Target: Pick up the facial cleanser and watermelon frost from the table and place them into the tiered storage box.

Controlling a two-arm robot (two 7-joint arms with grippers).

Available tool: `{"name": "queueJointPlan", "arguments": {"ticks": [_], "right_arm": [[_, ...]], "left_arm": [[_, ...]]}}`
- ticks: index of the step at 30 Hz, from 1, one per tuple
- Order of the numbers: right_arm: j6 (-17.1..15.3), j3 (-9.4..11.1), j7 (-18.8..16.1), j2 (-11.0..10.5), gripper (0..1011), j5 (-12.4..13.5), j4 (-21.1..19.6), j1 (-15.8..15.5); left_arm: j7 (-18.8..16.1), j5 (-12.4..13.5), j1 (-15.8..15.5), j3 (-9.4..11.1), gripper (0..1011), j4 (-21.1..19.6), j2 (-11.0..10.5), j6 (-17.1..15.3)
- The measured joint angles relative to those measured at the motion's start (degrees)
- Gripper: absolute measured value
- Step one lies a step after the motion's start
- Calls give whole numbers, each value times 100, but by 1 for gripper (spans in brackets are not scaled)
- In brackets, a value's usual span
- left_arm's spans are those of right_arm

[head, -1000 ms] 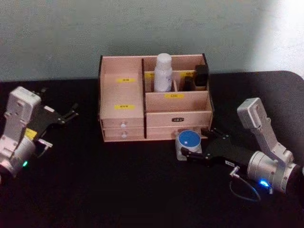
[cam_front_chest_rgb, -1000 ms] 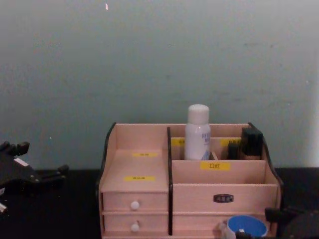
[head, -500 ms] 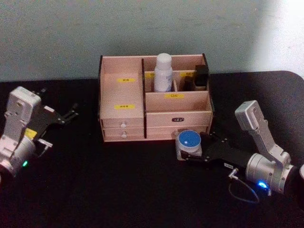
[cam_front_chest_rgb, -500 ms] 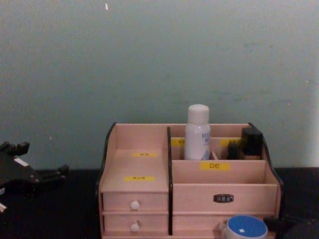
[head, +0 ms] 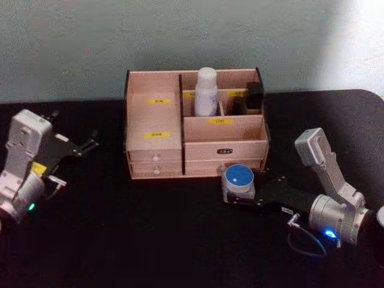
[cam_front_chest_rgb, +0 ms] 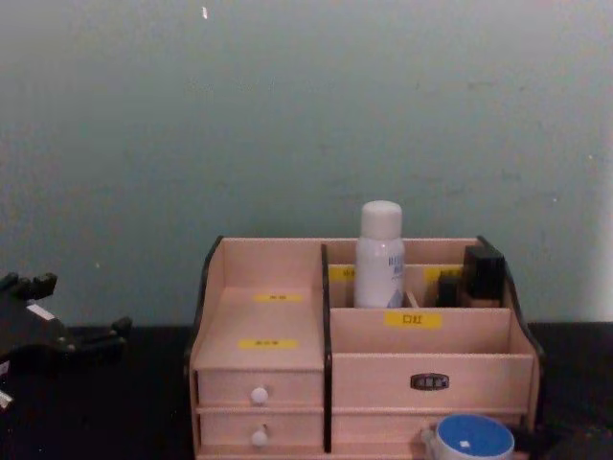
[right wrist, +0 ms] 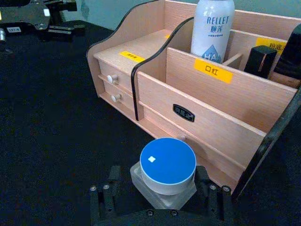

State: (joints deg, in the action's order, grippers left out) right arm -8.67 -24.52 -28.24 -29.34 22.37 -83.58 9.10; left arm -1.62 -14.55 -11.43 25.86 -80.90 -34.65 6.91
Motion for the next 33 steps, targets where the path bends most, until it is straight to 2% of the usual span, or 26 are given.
{"name": "queueJointPlan", "arguments": {"ticks": [33], "right_arm": [[102, -136, -132, 118, 1000, 2, 385, 326]], "left_arm": [[0, 0, 0, 0, 1001, 0, 0, 0]]}}
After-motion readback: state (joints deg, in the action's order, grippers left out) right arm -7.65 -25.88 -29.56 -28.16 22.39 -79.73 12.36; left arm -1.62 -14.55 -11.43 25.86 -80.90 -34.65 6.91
